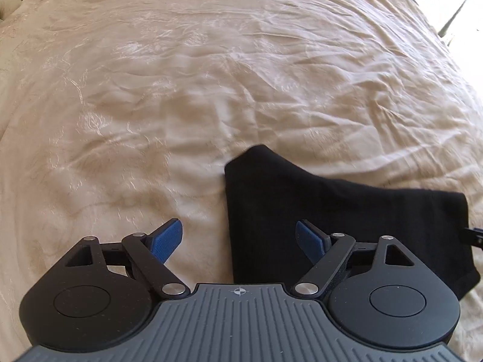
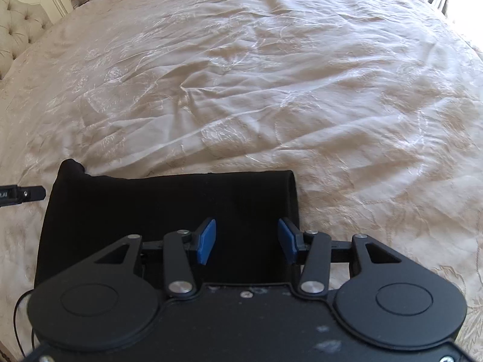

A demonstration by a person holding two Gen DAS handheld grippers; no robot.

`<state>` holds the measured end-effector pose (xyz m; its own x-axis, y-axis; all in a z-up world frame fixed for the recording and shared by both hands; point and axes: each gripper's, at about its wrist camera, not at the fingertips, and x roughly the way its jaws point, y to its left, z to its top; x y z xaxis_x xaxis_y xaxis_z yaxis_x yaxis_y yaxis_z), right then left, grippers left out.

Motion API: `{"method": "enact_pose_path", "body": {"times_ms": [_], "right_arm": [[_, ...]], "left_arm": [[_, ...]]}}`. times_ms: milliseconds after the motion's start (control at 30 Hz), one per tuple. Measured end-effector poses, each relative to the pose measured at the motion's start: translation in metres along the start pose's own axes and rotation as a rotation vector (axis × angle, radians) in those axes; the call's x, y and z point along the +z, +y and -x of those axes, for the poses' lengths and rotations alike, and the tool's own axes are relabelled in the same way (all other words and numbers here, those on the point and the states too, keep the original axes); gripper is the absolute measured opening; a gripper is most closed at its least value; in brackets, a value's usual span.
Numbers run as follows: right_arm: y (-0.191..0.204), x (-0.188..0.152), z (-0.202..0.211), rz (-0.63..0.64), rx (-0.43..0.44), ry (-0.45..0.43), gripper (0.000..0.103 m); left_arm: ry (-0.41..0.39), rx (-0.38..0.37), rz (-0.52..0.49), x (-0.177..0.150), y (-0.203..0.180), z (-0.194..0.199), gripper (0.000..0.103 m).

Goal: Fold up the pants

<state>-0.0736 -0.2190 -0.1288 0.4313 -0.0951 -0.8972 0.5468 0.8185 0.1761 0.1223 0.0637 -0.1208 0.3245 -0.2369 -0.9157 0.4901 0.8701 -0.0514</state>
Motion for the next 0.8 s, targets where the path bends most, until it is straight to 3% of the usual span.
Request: {"method": "enact_pose_path", "body": {"times_ms": [200,367,467,567,767,800], "right_arm": [[-0.035,-0.023,-0.007,-0.09,0.038,0.079,0.05],[-0.048,-0.023,-0.031,-0.168,0.164,0.128,0.058],[-0.052,-0.021,-0.044,-0.214,0.222,0.158,0.069],[-0.048,-0.016,-0.048,-0.232,0.214,0.183,0.075],[-0.044,-0.023,-0.044,-0.251,0.21,0.138,0.079],[-0.045,-0.024,-0.043,-0.24,0.222,0.142,0.079]], "left_arm": [[0.104,-0.029,-0.065,-0.032,-0.023,-0.025,0.083],[0.113,-0.028,0.047,-0.031,-0.015,-0.04,0.103],[0.135,-0.05,0.077,-0.026,-0.013,-0.047,0.103],[0.123,-0.035,0.037,-0.024,-0.018,-0.047,0.103],[0.118,-0.015,0.083,-0.028,-0.023,-0.044,0.102],[0.118,-0.029,0.103,-0.029,-0.021,-0.042,0.097]]}}
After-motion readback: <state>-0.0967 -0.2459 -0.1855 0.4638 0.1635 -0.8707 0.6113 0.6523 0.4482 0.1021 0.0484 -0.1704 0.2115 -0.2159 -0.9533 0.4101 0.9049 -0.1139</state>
